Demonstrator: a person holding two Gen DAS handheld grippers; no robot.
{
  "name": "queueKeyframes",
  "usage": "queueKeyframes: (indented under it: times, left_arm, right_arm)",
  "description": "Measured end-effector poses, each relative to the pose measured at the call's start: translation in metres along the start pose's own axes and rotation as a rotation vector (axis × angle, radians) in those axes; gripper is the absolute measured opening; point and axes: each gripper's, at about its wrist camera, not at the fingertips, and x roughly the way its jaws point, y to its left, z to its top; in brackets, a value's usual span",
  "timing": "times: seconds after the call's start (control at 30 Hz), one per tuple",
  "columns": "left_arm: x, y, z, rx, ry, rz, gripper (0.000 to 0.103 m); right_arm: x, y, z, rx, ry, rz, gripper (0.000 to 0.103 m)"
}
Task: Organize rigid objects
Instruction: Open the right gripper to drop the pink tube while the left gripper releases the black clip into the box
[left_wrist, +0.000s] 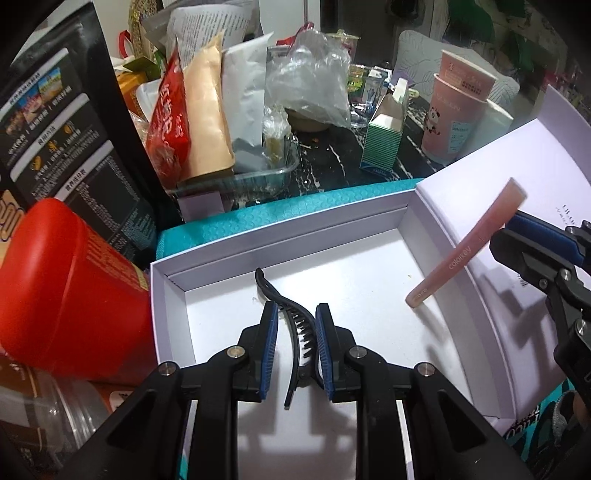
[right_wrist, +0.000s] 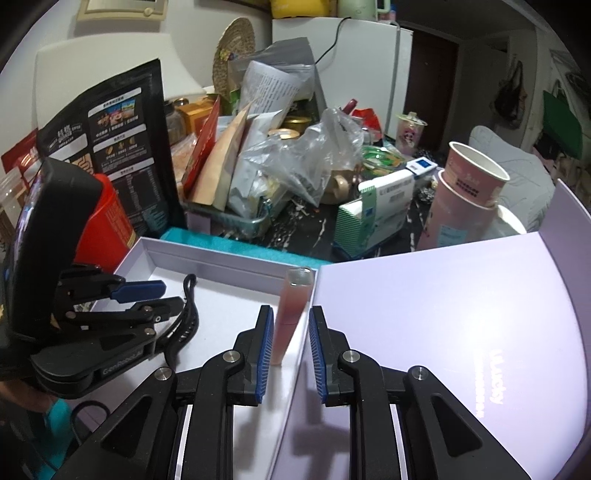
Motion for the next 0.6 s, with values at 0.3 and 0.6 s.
queueKeyframes:
  times: [0.3, 0.6]
  left_arm:
    - [-0.029, -0.008, -0.005, 0.019, -0.070, 0.025, 0.021]
    - [-0.071, -0.011, -0.006, 0.018, -0.150, 0.036, 0.021]
  right_arm:
    - [-0.030, 0.004, 0.000, -0.010, -0.054, -0.042, 0.024]
    - [-0.065, 0.009, -0.001, -0.005, -0.102, -0.035, 0.024]
